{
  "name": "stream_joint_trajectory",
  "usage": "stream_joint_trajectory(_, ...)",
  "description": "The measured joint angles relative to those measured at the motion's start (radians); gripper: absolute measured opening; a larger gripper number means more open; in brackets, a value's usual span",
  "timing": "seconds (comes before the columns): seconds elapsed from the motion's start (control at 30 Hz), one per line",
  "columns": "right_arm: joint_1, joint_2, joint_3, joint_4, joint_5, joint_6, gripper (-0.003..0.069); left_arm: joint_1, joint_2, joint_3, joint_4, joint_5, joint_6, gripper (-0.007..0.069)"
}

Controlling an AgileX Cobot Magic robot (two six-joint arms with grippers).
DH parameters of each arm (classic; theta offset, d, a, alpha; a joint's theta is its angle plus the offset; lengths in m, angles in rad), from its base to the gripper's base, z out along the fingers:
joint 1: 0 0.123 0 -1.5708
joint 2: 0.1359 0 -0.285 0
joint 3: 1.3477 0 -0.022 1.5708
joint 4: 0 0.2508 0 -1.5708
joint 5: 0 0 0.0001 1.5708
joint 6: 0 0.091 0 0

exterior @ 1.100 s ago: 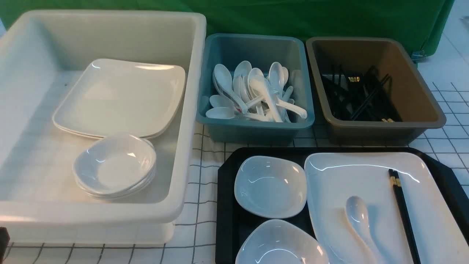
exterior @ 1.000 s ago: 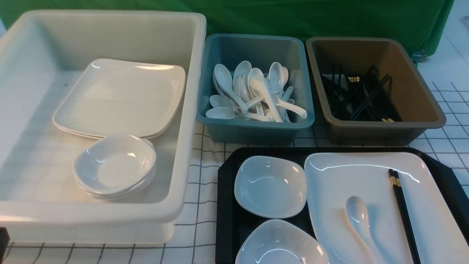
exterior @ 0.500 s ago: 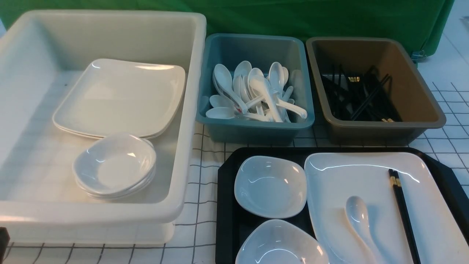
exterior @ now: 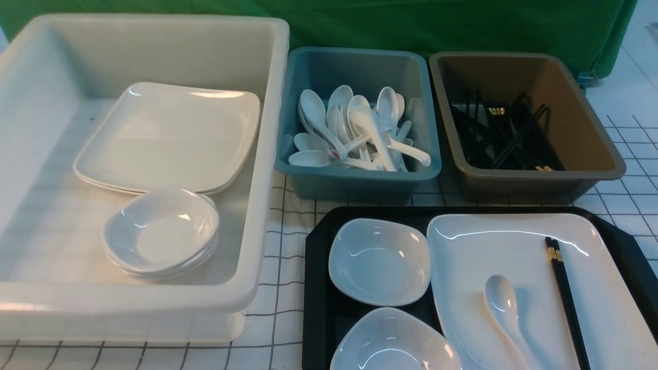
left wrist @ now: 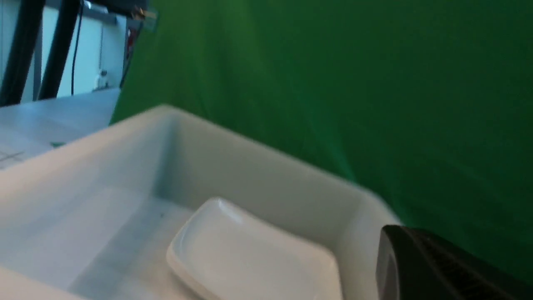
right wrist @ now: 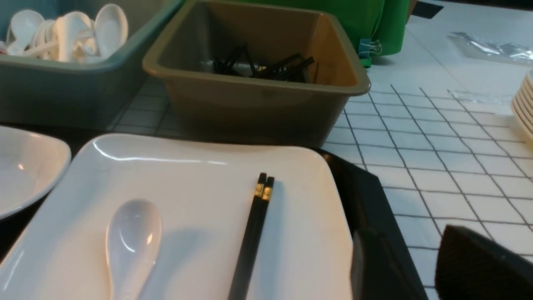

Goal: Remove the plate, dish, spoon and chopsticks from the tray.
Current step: Use the right arm to grab a pair of chopsticks from the plate

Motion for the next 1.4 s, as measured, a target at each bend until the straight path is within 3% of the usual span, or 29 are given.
stream_joint_trajectory(0.1,0.0,0.0,0.001,0.0,-0.044,0.017,0.0242,0.0,0.0,0.0,-0.004,-0.217,-0.18,0.0005)
stream_joint_trajectory(0.23,0.0,0.0,0.001,0.038,-0.168,0.174,0.0242,0.0,-0.001,-0.014,0.063,-0.333,-0.327,0.0005)
stream_joint_trajectory(0.27,0.0,0.0,0.001,0.057,-0.247,0.33,0.0242,0.0,-0.001,-0.056,0.098,-0.336,-0.376,0.0005)
stream_joint_trajectory(0.33,0.0,0.0,0.001,0.071,-0.335,0.504,0.0242,0.0,0.006,-0.145,0.155,-0.305,-0.409,0.0005)
stream_joint_trajectory(0.4,0.0,0.0,0.001,0.076,-0.415,0.647,0.0242,0.0,0.047,-0.294,0.222,-0.199,-0.426,0.0005)
stream_joint_trajectory(0.53,0.0,0.0,0.001,0.082,-0.469,0.722,0.0241,0.0,0.178,-0.563,0.275,0.13,-0.422,0.0005)
stream_joint_trajectory(0.7,0.001,0.0,0.001,0.083,-0.518,0.76,0.0235,0.0,0.434,-0.848,0.256,0.677,-0.23,0.0005)
stream_joint_trajectory(0.8,0.044,0.007,-0.09,0.063,-0.353,0.757,0.0143,0.0,0.611,-0.944,0.182,0.935,-0.057,0.0005)
stream_joint_trajectory(0.9,0.138,0.099,-0.277,0.038,-0.118,0.612,0.0031,0.0,0.765,-0.961,0.119,1.07,0.058,0.0002)
stream_joint_trajectory(1.03,0.282,0.317,-0.5,0.018,0.152,0.438,0.0009,0.0,0.928,-0.967,0.069,1.133,0.164,-0.0007)
stream_joint_trajectory(1.13,0.373,0.522,-0.626,-0.01,0.359,0.398,0.0006,-0.022,1.011,-0.967,0.065,1.146,0.217,-0.0008)
stream_joint_trajectory(1.3,0.443,0.86,-0.802,-0.091,0.6,0.359,0.0004,-0.201,1.071,-0.968,0.066,1.092,0.23,-0.001)
stream_joint_trajectory(1.37,0.436,0.963,-0.86,-0.101,0.648,0.336,0.0003,-0.297,1.084,-0.969,0.066,1.063,0.23,-0.001)
stream_joint_trajectory(1.4,0.416,1.055,-0.919,-0.105,0.685,0.311,0.0001,-0.401,1.103,-0.975,0.079,1.045,0.209,-0.001)
